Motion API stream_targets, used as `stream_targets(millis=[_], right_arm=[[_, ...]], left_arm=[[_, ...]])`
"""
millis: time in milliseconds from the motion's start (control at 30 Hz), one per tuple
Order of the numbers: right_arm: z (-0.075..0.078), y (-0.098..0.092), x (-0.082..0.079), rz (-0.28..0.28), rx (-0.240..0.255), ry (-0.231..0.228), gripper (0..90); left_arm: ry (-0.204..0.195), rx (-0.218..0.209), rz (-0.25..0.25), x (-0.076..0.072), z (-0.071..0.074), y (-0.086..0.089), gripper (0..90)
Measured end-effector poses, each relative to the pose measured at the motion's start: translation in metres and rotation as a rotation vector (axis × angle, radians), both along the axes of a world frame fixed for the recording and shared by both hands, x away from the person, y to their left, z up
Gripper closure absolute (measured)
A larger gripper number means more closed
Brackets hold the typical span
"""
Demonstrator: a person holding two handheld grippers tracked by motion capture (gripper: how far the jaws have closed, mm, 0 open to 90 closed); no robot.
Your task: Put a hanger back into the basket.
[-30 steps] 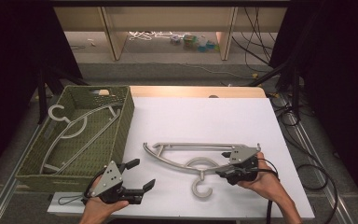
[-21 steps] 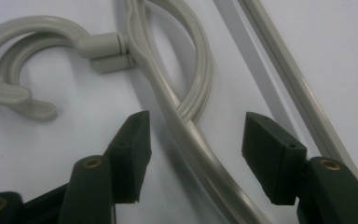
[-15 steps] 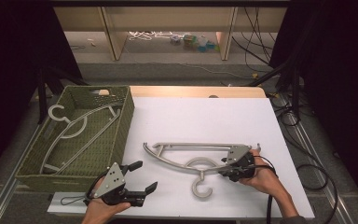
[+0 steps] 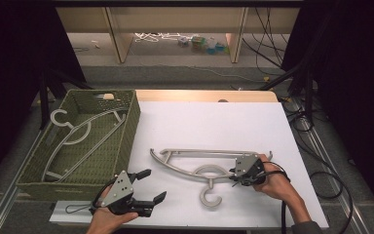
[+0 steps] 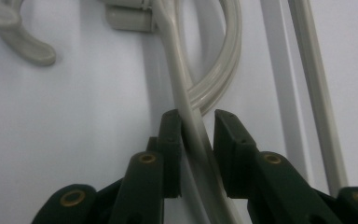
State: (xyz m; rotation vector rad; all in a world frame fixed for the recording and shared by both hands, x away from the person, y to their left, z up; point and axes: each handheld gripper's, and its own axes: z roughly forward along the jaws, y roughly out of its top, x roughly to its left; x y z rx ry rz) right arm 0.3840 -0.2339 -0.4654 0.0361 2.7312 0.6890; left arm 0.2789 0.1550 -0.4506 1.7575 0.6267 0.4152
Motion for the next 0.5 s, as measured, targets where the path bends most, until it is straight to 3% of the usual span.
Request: stream_targets(millis=[67,133,167,233,367,400,433,500], right_arm=[[0.006,0.001,-0.002,0.065,0.001,-0.044,76.6],[0.01,0.001,-0.004,0.102,0.004,-0.052,77.9],[0.01,0.001,-0.004,0.102,0.004,-0.052,77.9],[0.015,0.001,-0.007,0.133,0.003,-0.082,79.3],[0.02,0.002,-0.009,0.177,0.018,-0.084,81.1],[0.021,0.002,-0.01,0.185,0.017,-0.084,81.3],[0.023,0.002,-0.011,0.181,0.012,-0.091,81.6],[0.024,0.003,-0.013,0.196,0.004,-0.088,81.9]], left_arm=[[-0.004,0.008,-0.008,0.001,-0.001,-0.001,16.4],[-0.001,0.01,-0.008,0.002,-0.001,-0.003,16.8],[0.008,0.007,-0.007,0.003,-0.002,-0.006,16.8],[-0.006,0.049,-0.027,0.005,-0.003,-0.014,18.4],[-0.017,0.069,-0.048,0.01,-0.002,-0.026,20.7],[-0.029,0.092,-0.062,0.014,-0.003,-0.032,22.5],[-0.091,0.164,-0.068,0.021,-0.006,-0.041,24.2],[-0.099,0.182,-0.072,0.024,-0.007,-0.045,24.8]])
